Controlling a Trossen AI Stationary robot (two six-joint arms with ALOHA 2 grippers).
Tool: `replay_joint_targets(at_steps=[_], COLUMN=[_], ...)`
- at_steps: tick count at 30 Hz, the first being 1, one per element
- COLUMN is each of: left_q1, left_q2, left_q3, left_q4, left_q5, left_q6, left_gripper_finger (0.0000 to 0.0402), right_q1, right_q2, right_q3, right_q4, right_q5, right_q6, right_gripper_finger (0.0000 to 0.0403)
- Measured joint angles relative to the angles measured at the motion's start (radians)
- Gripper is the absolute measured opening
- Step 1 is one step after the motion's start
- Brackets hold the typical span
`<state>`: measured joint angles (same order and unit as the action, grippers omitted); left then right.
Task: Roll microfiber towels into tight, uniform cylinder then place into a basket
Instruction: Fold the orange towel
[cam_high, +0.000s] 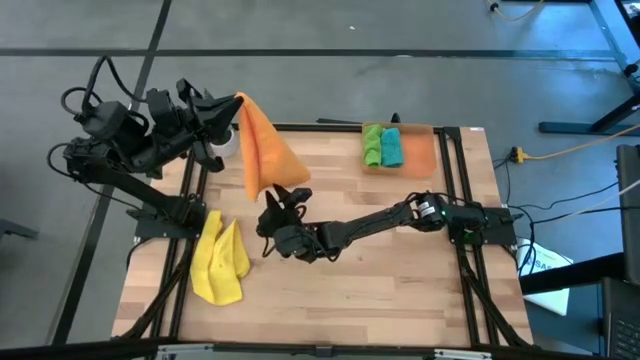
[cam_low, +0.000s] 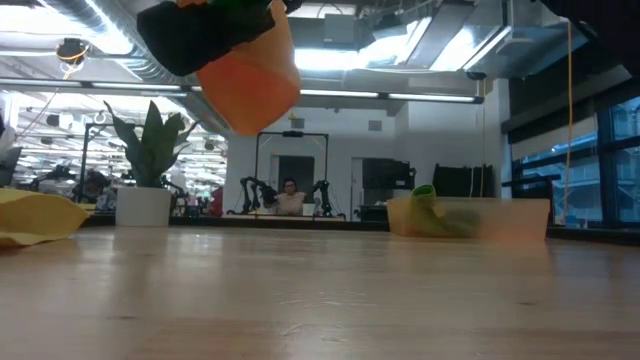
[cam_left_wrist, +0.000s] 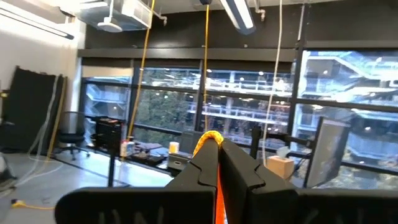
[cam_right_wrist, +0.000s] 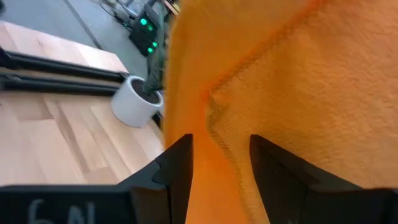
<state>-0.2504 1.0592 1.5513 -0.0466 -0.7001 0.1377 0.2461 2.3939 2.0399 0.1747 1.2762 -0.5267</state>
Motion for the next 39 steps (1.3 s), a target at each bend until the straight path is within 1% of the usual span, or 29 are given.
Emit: replay_joint_targets(at_steps=[4, 6, 11, 15, 20, 26, 28, 30, 34, 36, 37, 39], left_q1=[0.000, 0.000, 0.000, 0.000, 0.000, 0.000, 0.000, 0.000, 0.000, 0.000, 0.000, 0.000], left_q2=[0.000, 0.000, 0.000, 0.000, 0.000, 0.000, 0.000, 0.000, 0.000, 0.000, 0.000, 0.000], left_q3=[0.000, 0.000, 0.000, -0.001, -0.001, -0.001, -0.001, -0.001, -0.001, -0.001, -0.001, -0.001], left_q4=[-0.023, -0.029, -0.073, -0.128, -0.155, -0.155, -0.155, -0.156, -0.177, -0.217, -0.241, -0.291], left_q5=[-0.021, -0.024, -0.072, -0.130, -0.147, -0.148, -0.148, -0.148, -0.156, -0.164, -0.174, -0.189], left_q6=[0.006, 0.011, 0.033, 0.033, 0.029, 0.028, 0.028, 0.027, 0.015, -0.006, -0.019, -0.047], left_gripper_finger=[0.0000, 0.0000, 0.0000, 0.0000, 0.0000, 0.0000, 0.0000, 0.0000, 0.0000, 0.0000, 0.0000, 0.0000], right_q1=[0.004, 0.004, 0.016, 0.028, 0.034, 0.034, 0.037, 0.041, 0.051, 0.060, 0.064, 0.074], right_q2=[0.000, 0.000, 0.000, 0.000, -0.001, -0.002, -0.002, -0.002, -0.010, -0.023, -0.031, -0.046], right_q3=[0.000, 0.000, 0.000, 0.000, 0.000, 0.000, 0.000, 0.000, 0.000, 0.000, 0.000, 0.000], right_q4=[0.002, 0.002, 0.013, 0.068, 0.137, 0.148, 0.176, 0.203, 0.268, 0.271, 0.271, 0.271], right_q5=[0.104, 0.126, 0.124, 0.122, 0.120, 0.122, 0.138, 0.162, 0.187, 0.189, 0.189, 0.190], right_q6=[-0.057, -0.055, -0.059, -0.113, -0.109, -0.124, -0.163, -0.205, -0.282, -0.294, -0.296, -0.305], right_gripper_finger=[0.0159, 0.0159, 0.0159, 0.0159, 0.0159, 0.0154, 0.0141, 0.0119, 0.0059, 0.0023, 0.0012, 0.0008])
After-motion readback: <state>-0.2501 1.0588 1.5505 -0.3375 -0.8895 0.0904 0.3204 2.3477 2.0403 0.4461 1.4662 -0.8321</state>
